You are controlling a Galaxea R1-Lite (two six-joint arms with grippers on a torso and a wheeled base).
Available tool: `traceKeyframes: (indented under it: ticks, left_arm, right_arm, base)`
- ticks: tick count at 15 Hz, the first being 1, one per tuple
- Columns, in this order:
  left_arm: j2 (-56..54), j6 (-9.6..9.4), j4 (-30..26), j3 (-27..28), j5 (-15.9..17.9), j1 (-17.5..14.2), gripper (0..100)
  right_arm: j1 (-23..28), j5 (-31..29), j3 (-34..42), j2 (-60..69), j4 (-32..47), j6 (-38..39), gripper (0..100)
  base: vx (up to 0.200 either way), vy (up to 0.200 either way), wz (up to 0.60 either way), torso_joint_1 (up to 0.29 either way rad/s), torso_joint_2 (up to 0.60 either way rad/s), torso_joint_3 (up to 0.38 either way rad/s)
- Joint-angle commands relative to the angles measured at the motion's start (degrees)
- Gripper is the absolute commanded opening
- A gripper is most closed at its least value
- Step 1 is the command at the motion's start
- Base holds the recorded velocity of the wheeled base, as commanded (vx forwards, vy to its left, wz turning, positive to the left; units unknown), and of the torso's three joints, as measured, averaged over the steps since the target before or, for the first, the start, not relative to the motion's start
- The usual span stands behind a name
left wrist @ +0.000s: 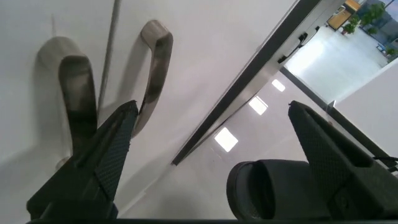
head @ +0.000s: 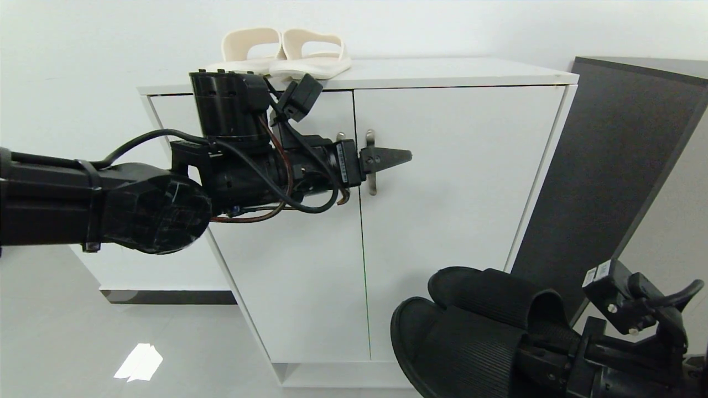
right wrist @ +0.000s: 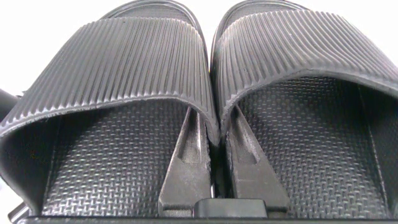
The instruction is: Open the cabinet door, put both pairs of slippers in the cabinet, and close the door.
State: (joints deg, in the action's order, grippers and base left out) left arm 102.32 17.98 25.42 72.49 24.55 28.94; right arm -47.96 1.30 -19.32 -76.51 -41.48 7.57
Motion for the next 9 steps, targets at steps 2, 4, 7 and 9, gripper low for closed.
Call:
traceKeyframes:
  ticks: [2, 4, 7, 9]
  left_arm:
    - [0.43, 0.04, 0.07, 0.38, 0.06, 0.24, 0]
    - [0.34, 0.12, 0.07, 0.29, 0.06, 0.24, 0]
    - [-1.68, 0.12, 0.07, -2.00, -0.12, 0.68, 0]
    - [-4.49, 0.30, 0.07, -5.07, -0.21, 1.82, 0]
  right_arm:
    - [-0.12, 0.10, 0.07, 0.22, 0.00, -0.01, 0]
    - [-0.21, 0.28, 0.25, 1.01, 0.00, 0.08, 0]
    - [-0.21, 3.79, 1.04, 3.21, 0.00, 0.08, 0]
    - [-0.21, 5.81, 1.57, 4.35, 0.00, 0.08, 0]
  base:
    - [0.000, 0.000, 0.00, 0.000, 0.00, 0.000]
    - [0.000, 0.000, 0.00, 0.000, 0.00, 0.000]
    - [0.000, 0.000, 0.00, 0.000, 0.00, 0.000]
    - [0.000, 0.000, 0.00, 0.000, 0.00, 0.000]
